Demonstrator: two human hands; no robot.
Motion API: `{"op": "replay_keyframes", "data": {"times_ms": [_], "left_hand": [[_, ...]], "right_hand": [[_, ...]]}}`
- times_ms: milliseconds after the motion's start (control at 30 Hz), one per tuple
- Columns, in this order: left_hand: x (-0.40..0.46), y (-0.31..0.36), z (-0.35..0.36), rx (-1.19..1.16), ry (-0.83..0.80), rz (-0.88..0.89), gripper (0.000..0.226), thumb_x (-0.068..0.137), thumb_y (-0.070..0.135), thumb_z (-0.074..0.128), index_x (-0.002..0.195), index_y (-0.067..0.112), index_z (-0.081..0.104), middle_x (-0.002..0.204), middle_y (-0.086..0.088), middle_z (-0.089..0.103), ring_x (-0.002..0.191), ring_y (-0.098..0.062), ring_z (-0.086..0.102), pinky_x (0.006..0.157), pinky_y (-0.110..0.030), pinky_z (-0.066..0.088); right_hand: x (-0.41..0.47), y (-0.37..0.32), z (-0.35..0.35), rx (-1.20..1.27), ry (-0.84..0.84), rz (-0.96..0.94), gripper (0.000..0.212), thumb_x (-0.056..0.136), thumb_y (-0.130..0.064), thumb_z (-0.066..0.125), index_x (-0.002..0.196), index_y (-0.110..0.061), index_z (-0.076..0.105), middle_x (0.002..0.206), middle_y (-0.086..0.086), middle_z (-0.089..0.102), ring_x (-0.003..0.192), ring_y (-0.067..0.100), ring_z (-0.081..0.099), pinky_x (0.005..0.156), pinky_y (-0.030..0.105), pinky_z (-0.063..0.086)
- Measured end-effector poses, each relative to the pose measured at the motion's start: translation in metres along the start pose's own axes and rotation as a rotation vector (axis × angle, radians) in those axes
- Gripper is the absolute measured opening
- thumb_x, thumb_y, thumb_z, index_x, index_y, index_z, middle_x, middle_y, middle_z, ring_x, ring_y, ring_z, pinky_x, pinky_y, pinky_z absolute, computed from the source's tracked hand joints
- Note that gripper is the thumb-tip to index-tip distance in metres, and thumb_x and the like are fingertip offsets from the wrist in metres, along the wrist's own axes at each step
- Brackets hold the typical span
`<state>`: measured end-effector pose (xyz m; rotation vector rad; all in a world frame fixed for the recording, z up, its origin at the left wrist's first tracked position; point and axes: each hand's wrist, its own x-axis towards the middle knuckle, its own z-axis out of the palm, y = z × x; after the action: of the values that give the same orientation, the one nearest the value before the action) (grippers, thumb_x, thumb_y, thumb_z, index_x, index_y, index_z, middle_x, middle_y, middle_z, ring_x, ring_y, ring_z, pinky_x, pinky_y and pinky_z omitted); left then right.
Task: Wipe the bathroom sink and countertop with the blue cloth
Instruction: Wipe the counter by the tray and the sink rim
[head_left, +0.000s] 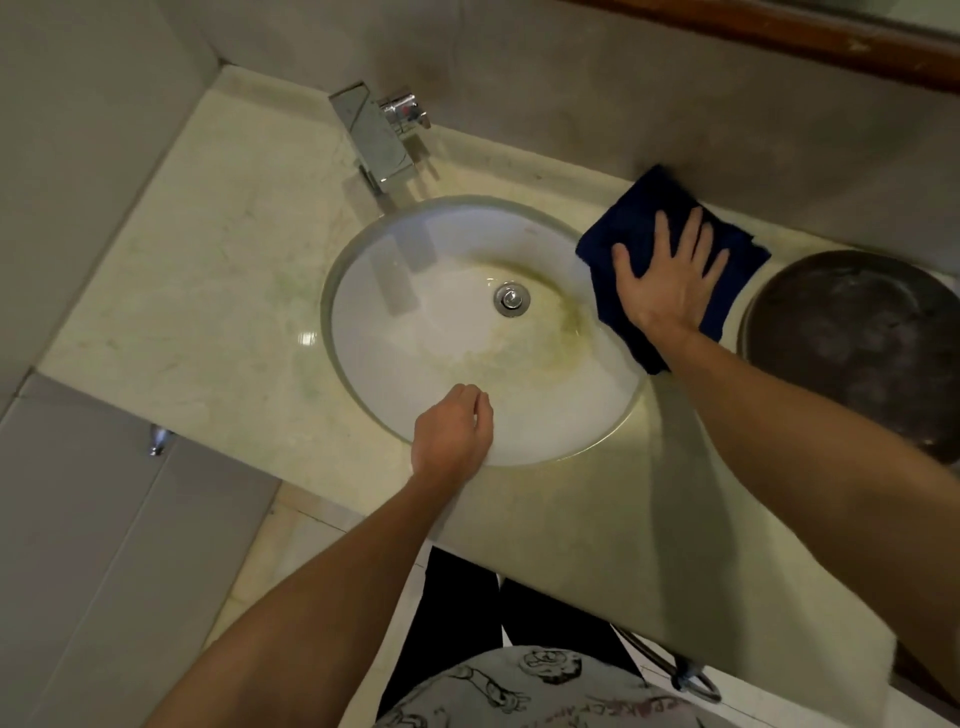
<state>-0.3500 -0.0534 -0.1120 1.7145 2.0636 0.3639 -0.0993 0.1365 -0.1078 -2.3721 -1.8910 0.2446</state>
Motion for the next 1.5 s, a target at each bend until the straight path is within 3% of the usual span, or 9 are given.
{"op": "replay_keyframes", "data": {"times_ms": [533, 1033, 1200, 1500], "left_hand": [[0.001, 0.001, -0.001, 0.038, -0.010, 0.037, 0.032, 0.104, 0.029, 0.041, 0.082, 0.014, 0.058, 0.075, 0.000, 0.059, 0.060, -0.024, 0.056, 0.065, -0.041, 0.051], [-0.001, -0.003, 0.000, 0.032, -0.032, 0.068, 0.036, 0.102, 0.031, 0.040, 0.077, 0.012, 0.057, 0.068, -0.001, 0.055, 0.063, -0.023, 0.054, 0.063, -0.033, 0.039], [-0.001, -0.004, -0.001, 0.067, -0.073, 0.048, 0.039, 0.101, 0.033, 0.037, 0.079, 0.010, 0.060, 0.069, -0.004, 0.058, 0.066, -0.028, 0.057, 0.065, -0.036, 0.046], [0.001, -0.006, 0.001, 0.079, -0.098, 0.036, 0.039, 0.099, 0.033, 0.038, 0.082, 0.009, 0.064, 0.074, -0.008, 0.063, 0.069, -0.030, 0.059, 0.066, -0.035, 0.045]], "right_hand": [[-0.044, 0.017, 0.003, -0.038, -0.038, -0.018, 0.083, 0.098, -0.072, 0.019, 0.164, -0.023, 0.008, 0.171, 0.010, 0.003, 0.157, 0.031, 0.005, 0.126, 0.055, 0.004], [-0.217, 0.042, 0.004, -0.010, -0.014, 0.118, 0.073, 0.102, -0.063, 0.024, 0.163, -0.025, 0.017, 0.171, 0.007, 0.009, 0.157, 0.027, 0.010, 0.126, 0.052, 0.009], [-0.253, 0.085, -0.003, 0.006, -0.036, 0.125, 0.072, 0.103, -0.066, 0.022, 0.163, -0.028, 0.015, 0.172, 0.004, 0.008, 0.157, 0.025, 0.008, 0.126, 0.050, 0.007], [-0.316, 0.200, -0.025, -0.021, -0.020, 0.256, 0.074, 0.101, -0.068, 0.023, 0.163, -0.029, 0.013, 0.172, 0.003, 0.007, 0.157, 0.024, 0.008, 0.126, 0.053, 0.009]]}}
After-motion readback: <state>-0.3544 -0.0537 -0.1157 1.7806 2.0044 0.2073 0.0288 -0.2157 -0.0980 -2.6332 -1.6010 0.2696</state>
